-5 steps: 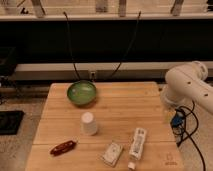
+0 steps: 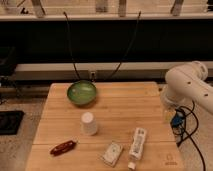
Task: Pick up the ceramic bowl
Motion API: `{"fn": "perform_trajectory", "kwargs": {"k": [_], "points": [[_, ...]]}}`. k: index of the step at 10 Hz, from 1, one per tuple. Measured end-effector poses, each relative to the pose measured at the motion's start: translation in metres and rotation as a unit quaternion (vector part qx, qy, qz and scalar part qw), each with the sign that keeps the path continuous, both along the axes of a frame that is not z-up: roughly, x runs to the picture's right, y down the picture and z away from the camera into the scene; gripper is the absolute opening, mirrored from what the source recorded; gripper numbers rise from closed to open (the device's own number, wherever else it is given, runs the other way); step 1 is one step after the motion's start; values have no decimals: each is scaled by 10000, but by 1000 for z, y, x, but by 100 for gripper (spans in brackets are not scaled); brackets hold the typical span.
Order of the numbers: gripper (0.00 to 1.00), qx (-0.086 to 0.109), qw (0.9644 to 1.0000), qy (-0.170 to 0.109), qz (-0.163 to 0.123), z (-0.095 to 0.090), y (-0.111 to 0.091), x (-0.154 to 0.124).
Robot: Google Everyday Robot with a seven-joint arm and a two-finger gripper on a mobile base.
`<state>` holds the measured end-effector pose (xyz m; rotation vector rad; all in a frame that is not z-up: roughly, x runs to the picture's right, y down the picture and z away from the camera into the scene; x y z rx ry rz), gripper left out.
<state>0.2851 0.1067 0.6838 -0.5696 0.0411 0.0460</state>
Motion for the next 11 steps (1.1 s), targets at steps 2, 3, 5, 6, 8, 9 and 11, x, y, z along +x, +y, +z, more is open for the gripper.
{"fn": "perform_trajectory", "kwargs": {"k": [2,3,5,6,8,9,11], "points": [[80,0,10000,0,0,0,0,0],[80,0,10000,0,0,0,0,0],[80,0,10000,-1,0,0,0,0],[80,0,10000,0,0,0,0,0],[80,0,10000,0,0,0,0,0],[80,0,10000,0,0,0,0,0],[80,34,10000,5,-92,3,-3,-4]]}}
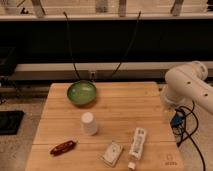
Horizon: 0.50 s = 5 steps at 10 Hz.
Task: Pick up the ceramic bowl
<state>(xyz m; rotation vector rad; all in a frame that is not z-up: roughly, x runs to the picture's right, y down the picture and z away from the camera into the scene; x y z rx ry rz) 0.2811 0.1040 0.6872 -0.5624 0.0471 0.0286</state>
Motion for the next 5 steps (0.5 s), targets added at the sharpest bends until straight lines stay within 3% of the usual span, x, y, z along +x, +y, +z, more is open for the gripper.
{"fn": "perform_trajectory", "kwargs": {"k": [5], "points": [[80,200,9982,-162,-539,24,-26,-58]]}}
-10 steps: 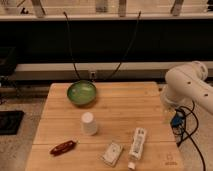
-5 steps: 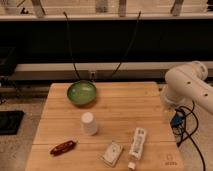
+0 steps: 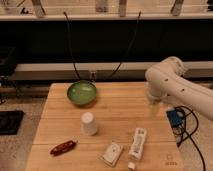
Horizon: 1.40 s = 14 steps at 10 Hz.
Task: Pick up the ceramic bowl
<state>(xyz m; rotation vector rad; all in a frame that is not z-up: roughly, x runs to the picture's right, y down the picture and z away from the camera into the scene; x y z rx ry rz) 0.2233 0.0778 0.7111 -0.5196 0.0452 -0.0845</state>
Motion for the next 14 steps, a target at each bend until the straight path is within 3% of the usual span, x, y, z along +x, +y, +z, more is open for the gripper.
{"fn": "perform_trajectory", "kwargs": {"k": [6,8,11,14], "points": [[80,225,9965,-297,-749,24,-32,-60],[80,242,9954,-343,-862,27,-35,-66],[80,321,9912,-538,-1167,39,-45,-99],[80,371,9873,-668,-1390,47,-51,-109]]}}
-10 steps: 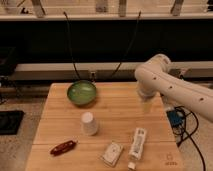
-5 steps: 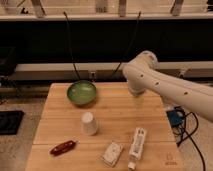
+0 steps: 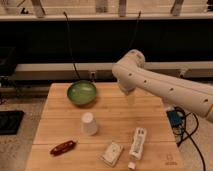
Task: Pick up the ceramic bowl
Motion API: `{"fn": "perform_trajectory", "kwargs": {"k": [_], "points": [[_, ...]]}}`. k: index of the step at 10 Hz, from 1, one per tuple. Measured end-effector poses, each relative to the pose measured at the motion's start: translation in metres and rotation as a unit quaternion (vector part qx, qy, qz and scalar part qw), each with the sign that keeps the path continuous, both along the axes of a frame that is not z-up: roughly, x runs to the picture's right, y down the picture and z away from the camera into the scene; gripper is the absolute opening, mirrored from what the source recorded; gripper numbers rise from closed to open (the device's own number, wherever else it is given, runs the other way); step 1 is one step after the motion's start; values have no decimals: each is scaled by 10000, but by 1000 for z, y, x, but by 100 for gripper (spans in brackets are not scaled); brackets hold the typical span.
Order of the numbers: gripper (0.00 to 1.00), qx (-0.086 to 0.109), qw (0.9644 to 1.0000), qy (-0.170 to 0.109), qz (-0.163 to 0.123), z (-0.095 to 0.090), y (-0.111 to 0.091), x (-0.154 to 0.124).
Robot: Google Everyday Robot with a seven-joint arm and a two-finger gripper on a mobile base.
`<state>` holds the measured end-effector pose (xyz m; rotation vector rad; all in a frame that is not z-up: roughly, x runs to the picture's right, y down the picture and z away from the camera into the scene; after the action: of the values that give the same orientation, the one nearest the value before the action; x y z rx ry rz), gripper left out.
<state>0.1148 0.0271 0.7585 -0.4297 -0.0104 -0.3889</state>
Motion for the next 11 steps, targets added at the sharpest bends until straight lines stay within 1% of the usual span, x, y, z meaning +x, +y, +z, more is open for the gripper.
{"fn": "perform_trajectory", "kwargs": {"k": [1,3,6,8,11], "points": [[80,16,10000,-22,-56,2,-2,-3],[80,51,9996,-154,-241,10,-7,-25],[80,98,9982,-308,-502,23,-13,-31],[80,108,9975,-385,-589,27,-14,-38],[80,118,9951,-557,-808,39,-15,-48]]}}
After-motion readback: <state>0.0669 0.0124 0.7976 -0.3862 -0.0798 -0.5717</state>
